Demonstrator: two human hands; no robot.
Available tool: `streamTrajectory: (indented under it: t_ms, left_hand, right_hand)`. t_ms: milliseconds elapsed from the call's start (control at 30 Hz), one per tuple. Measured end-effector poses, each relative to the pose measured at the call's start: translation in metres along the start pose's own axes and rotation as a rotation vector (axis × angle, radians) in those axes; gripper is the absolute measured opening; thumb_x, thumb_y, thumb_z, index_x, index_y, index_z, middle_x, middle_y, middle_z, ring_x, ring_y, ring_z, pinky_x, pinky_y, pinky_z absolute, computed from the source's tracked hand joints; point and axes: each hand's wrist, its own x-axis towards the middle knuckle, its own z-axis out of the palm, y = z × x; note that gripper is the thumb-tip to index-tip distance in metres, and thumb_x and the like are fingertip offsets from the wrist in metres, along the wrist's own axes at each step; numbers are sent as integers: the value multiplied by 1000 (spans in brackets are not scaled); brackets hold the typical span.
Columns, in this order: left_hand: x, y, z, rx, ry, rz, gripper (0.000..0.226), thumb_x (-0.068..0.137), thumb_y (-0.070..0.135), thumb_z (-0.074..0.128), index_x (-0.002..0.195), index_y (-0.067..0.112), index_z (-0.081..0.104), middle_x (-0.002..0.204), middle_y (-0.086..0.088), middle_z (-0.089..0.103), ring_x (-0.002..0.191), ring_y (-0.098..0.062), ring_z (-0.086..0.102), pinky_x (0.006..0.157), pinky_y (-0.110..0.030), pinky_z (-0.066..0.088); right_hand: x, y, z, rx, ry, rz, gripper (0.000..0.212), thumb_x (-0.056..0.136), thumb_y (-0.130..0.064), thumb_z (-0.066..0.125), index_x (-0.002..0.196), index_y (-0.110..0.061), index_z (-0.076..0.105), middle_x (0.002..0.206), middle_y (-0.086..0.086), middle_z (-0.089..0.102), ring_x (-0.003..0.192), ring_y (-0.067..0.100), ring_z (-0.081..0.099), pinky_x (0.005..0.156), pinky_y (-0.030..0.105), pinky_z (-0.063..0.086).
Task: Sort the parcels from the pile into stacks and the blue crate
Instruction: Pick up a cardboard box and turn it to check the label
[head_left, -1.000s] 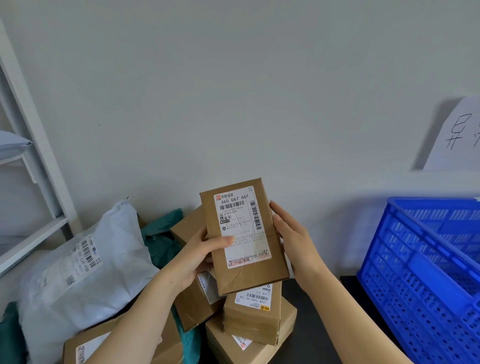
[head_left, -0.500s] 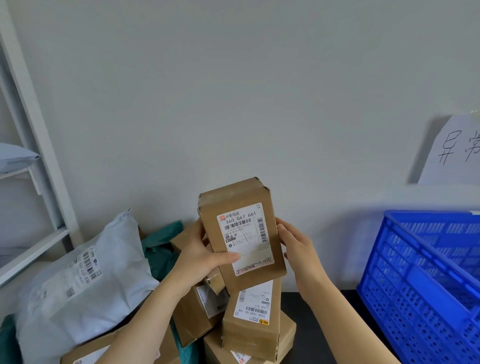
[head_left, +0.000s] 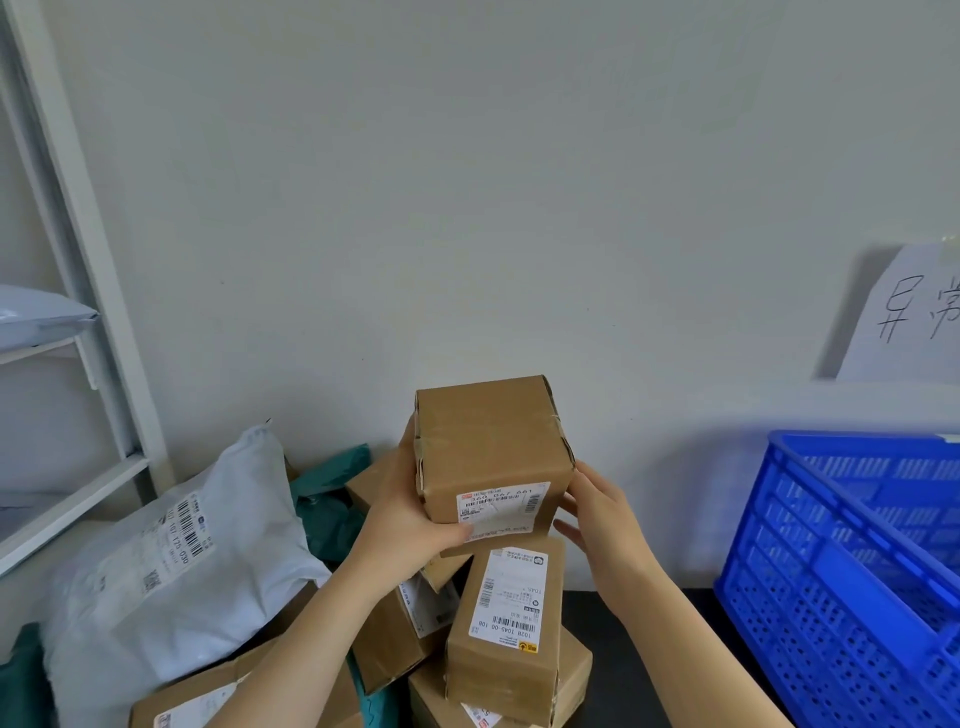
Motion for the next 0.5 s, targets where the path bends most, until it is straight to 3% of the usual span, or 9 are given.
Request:
streamTrajectory:
  t_ms: [133, 300, 400, 500]
  left_hand:
    - [-2, 4, -1, -4, 1, 11, 84, 63, 17, 88, 121, 41, 32, 107, 19, 54, 94, 7, 54, 67, -7, 44]
    - [-3, 6, -1, -2, 4, 16, 87, 63, 11, 87, 128, 34, 33, 104, 19, 54, 92, 7, 54, 65, -5, 45]
    - [1, 2, -1, 8, -17, -12, 90, 62, 10, 87, 130, 32, 33, 108, 16, 56, 93, 4, 56, 62, -7, 46]
    - [3, 0, -3, -9, -50, -61, 87, 63, 9, 86, 130, 30, 35, 111, 16, 56, 95, 2, 56, 62, -9, 44]
  right_hand:
    - [-1, -1, -1, 11, 2, 18, 35, 103, -30, 40, 128, -17, 61, 112, 2, 68, 115, 21, 57, 94, 36, 46]
    - [-2, -4, 0, 22, -16, 33, 31, 103, -31, 39, 109, -17, 66, 98, 0, 68, 103, 19, 60, 68, 24, 50]
    - [0, -7, 0, 24, -29, 57, 30, 100, -43, 40, 101, -24, 64, 102, -5, 66, 103, 17, 57, 82, 34, 49]
    - [2, -10, 1, -3, -41, 63, 41, 98, -52, 38, 120, -24, 59, 118, -4, 60, 114, 20, 53, 95, 42, 44]
